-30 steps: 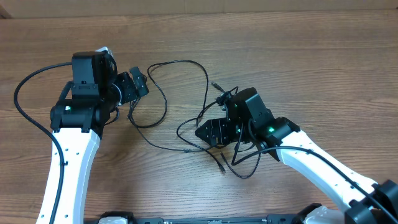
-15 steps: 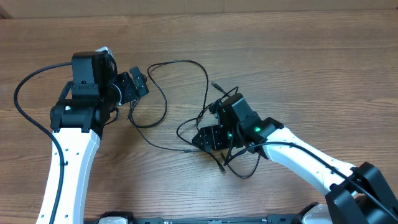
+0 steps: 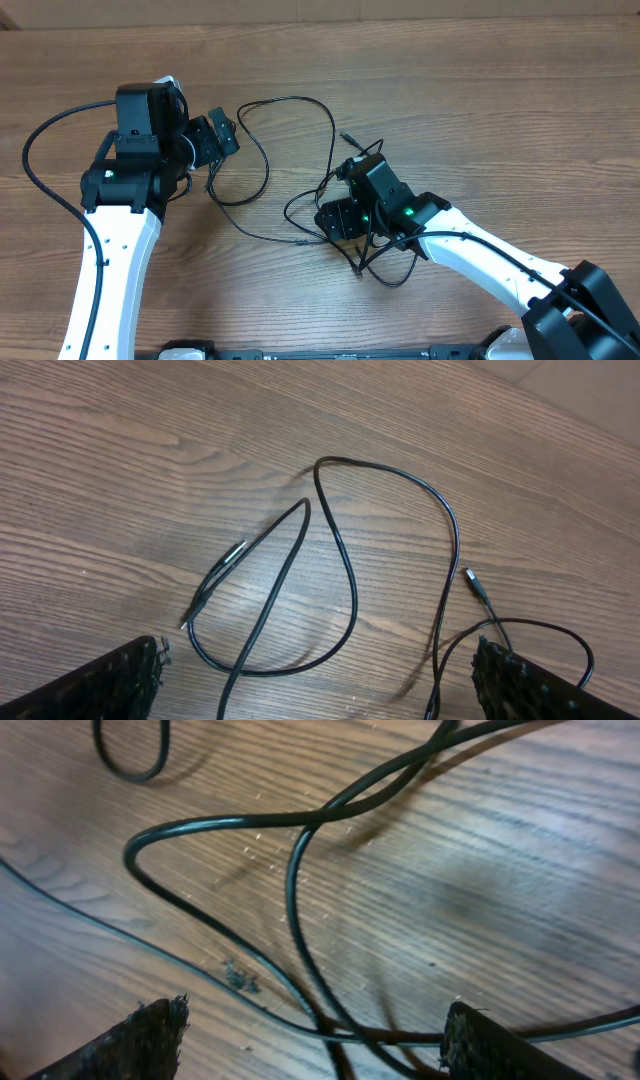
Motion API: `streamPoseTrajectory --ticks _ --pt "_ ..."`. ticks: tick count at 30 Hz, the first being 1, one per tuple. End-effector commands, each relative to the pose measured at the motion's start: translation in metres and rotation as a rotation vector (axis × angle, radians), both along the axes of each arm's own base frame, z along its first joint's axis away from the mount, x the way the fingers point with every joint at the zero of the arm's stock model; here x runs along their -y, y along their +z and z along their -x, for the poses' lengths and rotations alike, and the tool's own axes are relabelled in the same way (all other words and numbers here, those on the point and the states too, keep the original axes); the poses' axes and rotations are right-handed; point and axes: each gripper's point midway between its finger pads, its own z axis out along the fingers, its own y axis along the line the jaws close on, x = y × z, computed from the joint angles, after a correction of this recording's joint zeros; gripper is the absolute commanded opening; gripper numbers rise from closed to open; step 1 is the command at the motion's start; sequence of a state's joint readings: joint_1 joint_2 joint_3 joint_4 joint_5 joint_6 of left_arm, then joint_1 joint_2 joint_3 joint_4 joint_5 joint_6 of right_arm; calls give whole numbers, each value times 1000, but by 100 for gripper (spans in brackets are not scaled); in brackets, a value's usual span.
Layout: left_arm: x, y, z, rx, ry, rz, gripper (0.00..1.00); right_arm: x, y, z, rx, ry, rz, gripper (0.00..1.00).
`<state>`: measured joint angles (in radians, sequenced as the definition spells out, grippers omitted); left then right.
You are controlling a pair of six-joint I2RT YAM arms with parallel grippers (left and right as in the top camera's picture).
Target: Untangle cables
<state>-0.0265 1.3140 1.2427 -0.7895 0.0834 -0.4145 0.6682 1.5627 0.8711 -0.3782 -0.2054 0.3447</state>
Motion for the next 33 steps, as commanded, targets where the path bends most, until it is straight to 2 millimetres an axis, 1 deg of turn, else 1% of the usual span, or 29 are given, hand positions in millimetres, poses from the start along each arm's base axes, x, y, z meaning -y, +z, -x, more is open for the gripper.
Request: streamPoseTrajectory --ticks 1,4,8,13,14,16,19,20,22,28,33 --pt "3 7 -4 17 -25 -1 100 7 -7 -4 33 -11 40 82" --pt "3 7 -4 17 -25 -1 100 0 -6 -3 35 7 0 84" --pt "3 7 -4 17 -25 -1 100 -4 -3 -4 44 14 -21 94" --pt "3 7 -4 17 -25 -1 100 -3 -4 -4 52 27 -15 95" --pt "3 7 -4 17 -25 -1 100 -3 -5 -3 50 27 -13 94" --pt "3 7 -4 17 -24 -1 100 -1 -9 -1 45 26 -10 85" --pt "3 7 -3 17 -25 -1 100 0 -22 1 20 27 8 81" --pt "3 7 -4 17 -24 -1 100 0 -27 1 12 26 12 80" --pt "3 7 -3 17 -25 -1 100 -1 -31 0 8 23 12 81" --pt "3 7 -4 17 -25 -1 100 -2 -33 -2 9 21 12 79" --pt "3 7 -4 17 -25 -1 100 -7 -44 -5 5 28 3 77"
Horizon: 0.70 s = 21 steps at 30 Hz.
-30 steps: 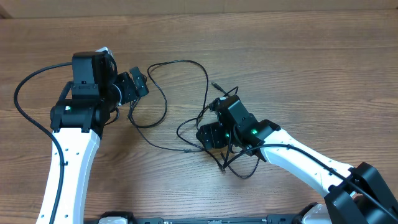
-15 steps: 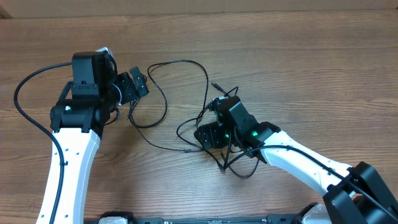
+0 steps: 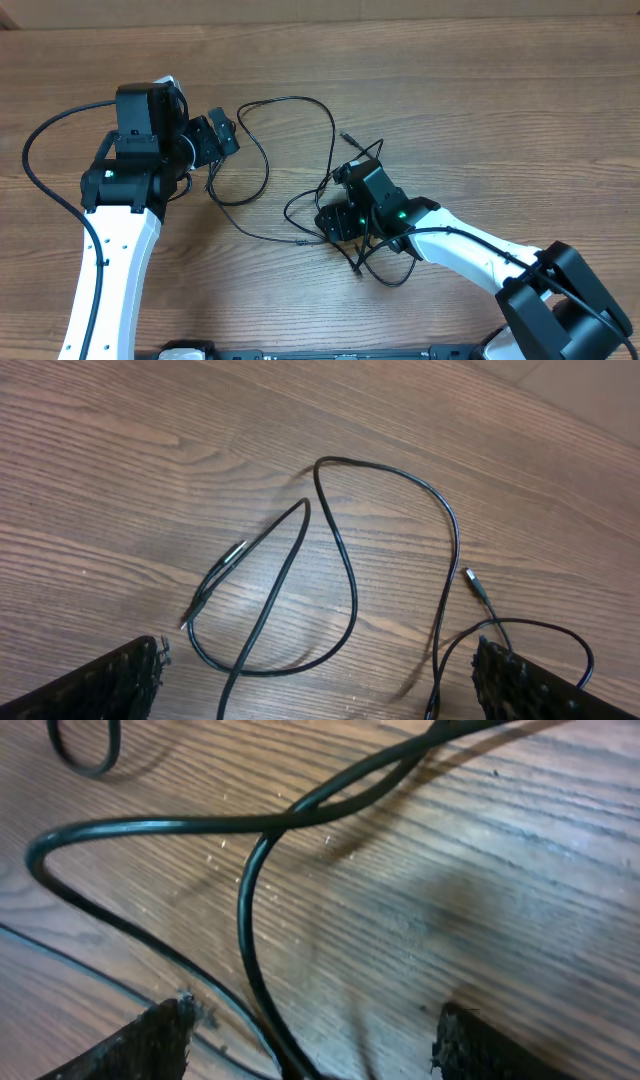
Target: Untangle cables
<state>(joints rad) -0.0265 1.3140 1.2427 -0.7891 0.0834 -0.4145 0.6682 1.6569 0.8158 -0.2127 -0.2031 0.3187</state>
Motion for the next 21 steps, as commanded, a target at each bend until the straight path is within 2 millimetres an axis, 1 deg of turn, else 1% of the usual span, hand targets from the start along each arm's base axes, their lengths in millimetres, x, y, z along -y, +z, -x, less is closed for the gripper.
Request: streamPoseTrajectory --ticks 1,3,5,6,8,11,13,15,16,17,21 --pt "3 7 -3 17 -25 -1 100 -5 -14 4 -27 17 -6 76" --pt "3 7 -3 17 -25 -1 100 -11 -18 5 -42 36 -31 73" --pt "3 7 -3 17 -25 -1 100 -16 -22 7 -55 51 -51 67" --pt "3 7 -3 17 -25 -1 99 -17 -24 7 -58 53 -53 59" --pt "3 7 -3 17 -25 -1 99 -17 -24 6 -55 53 -55 54" --pt "3 7 -3 17 -25 -1 99 -17 -24 6 -55 53 -55 39" --pt "3 7 -3 17 -25 -1 100 -17 -24 6 -55 53 -55 23" --pt "3 7 -3 17 -25 -1 100 -17 -24 6 -55 53 -55 12" --pt "3 7 -3 17 -24 -1 100 -18 -24 6 -55 53 -55 5" --pt "3 7 -3 17 -24 -1 100 -18 -24 6 -57 53 -56 4" --pt "3 7 -3 17 -24 -1 99 -20 -21 9 -92 29 -83 4"
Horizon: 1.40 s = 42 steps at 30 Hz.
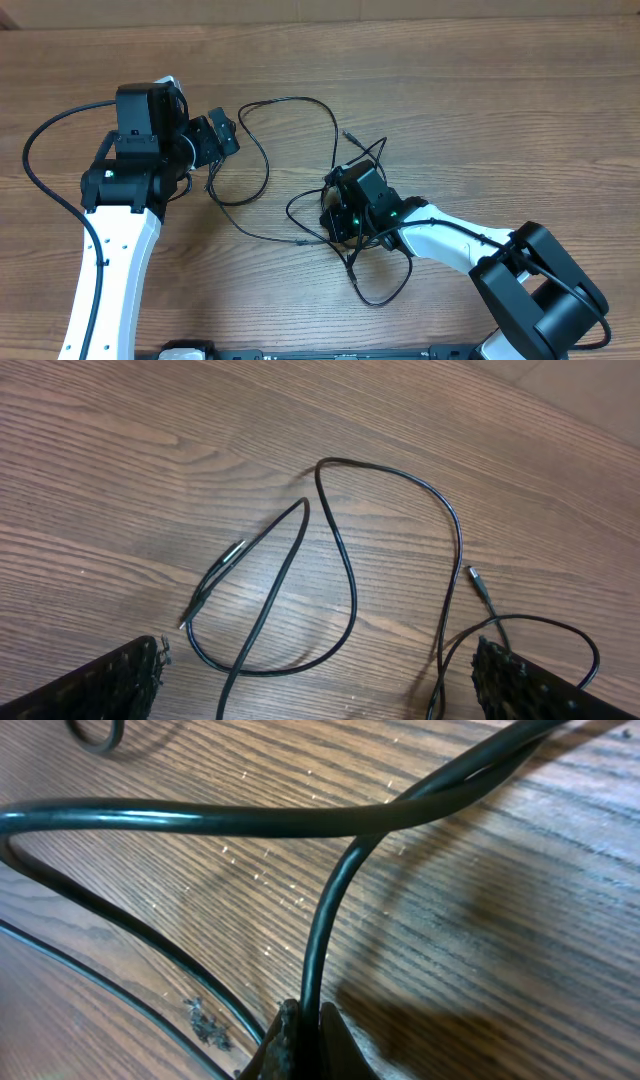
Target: Untangle cables
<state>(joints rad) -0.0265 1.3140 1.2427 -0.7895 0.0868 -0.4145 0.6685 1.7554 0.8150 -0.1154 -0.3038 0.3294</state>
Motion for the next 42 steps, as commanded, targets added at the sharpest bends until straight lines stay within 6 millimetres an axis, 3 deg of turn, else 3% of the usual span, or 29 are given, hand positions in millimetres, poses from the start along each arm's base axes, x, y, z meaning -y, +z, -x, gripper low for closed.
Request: streamPoseTrajectory --ticks 1,6,10,19,25,33,42 --pt "2 7 -4 17 -21 -4 100 -2 0 4 -43 -34 -20 4" --pt "2 7 -4 17 -21 -4 100 1 22 9 -55 -60 -38 4" --pt "2 7 -4 17 -21 -4 100 9 59 18 -26 -58 -63 4" --pt "2 7 -4 17 -21 -4 100 24 189 33 241 -57 -267 4" --pt "2 7 -4 17 -21 -4 99 47 271 34 467 -131 -372 4" --pt "2 7 -4 17 -21 -4 99 57 328 33 598 -174 -447 4" --pt "2 7 -4 17 -21 -4 100 64 413 42 793 -141 -535 4"
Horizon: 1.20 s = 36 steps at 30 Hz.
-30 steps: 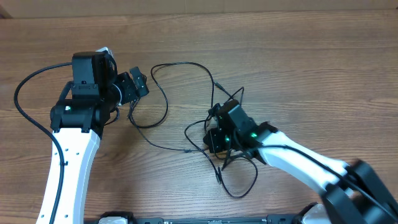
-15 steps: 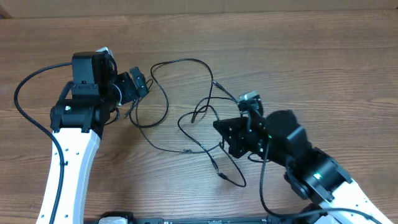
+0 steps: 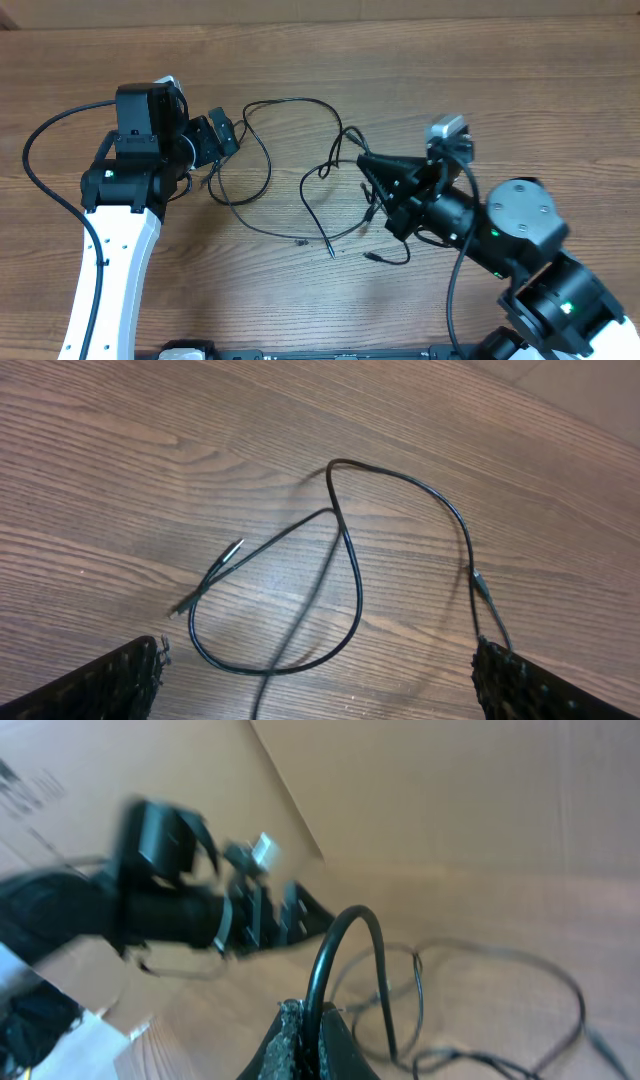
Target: Untangle cables
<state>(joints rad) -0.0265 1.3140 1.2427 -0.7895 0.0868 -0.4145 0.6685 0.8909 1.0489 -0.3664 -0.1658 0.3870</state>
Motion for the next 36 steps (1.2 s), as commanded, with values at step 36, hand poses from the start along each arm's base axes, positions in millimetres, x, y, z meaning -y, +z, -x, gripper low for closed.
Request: streamPoseTrajectory --ticks 36 --pt "2 7 -4 17 -21 -4 100 37 204 45 635 -25 -404 4"
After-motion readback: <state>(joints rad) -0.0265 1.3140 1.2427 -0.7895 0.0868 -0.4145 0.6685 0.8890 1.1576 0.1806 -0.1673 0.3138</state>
